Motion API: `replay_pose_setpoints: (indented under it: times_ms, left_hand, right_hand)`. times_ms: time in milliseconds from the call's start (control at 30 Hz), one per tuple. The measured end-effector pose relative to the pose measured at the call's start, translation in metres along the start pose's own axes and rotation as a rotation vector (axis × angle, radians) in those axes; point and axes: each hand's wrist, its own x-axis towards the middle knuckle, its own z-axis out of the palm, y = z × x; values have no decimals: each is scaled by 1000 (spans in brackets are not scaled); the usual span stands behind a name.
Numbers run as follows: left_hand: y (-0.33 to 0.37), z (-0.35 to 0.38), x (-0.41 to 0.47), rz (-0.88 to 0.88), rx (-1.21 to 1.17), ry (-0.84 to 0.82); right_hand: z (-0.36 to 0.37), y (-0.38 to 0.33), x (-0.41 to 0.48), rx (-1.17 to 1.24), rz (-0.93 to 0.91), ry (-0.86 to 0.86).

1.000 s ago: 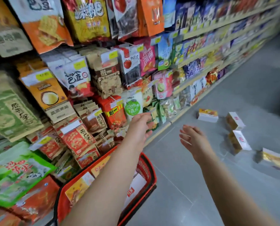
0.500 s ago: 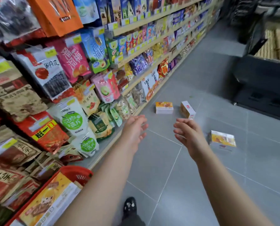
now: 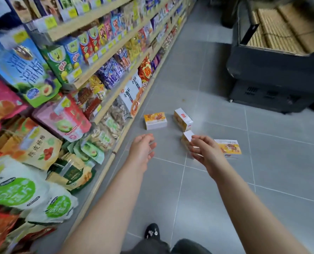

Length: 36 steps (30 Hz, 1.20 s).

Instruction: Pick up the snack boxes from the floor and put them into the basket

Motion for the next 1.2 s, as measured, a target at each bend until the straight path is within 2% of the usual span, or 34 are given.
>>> replay_pose_setpoints:
  times_ms: [200, 300, 633, 800, 1000, 1200]
  left_hand:
    - [1, 61, 75, -136, 130, -108]
    - [2, 98, 118, -194, 193, -106]
    - [40, 242, 267, -223, 258, -151]
    - [40, 284, 327, -257, 326, -183]
    - [-7, 315, 413, -361, 460, -134]
    - [-106, 339, 528, -392, 565, -165]
  right_hand:
    - [-33, -2, 63, 23, 94, 182]
    - [-57, -2, 109, 26, 161, 262]
    - [-120, -40, 308, -31, 281, 271]
    - [-133, -43, 378, -73, 354, 258]
    - [-141, 1, 446, -10, 453, 265]
    - [-169, 118, 510, -57, 538, 322]
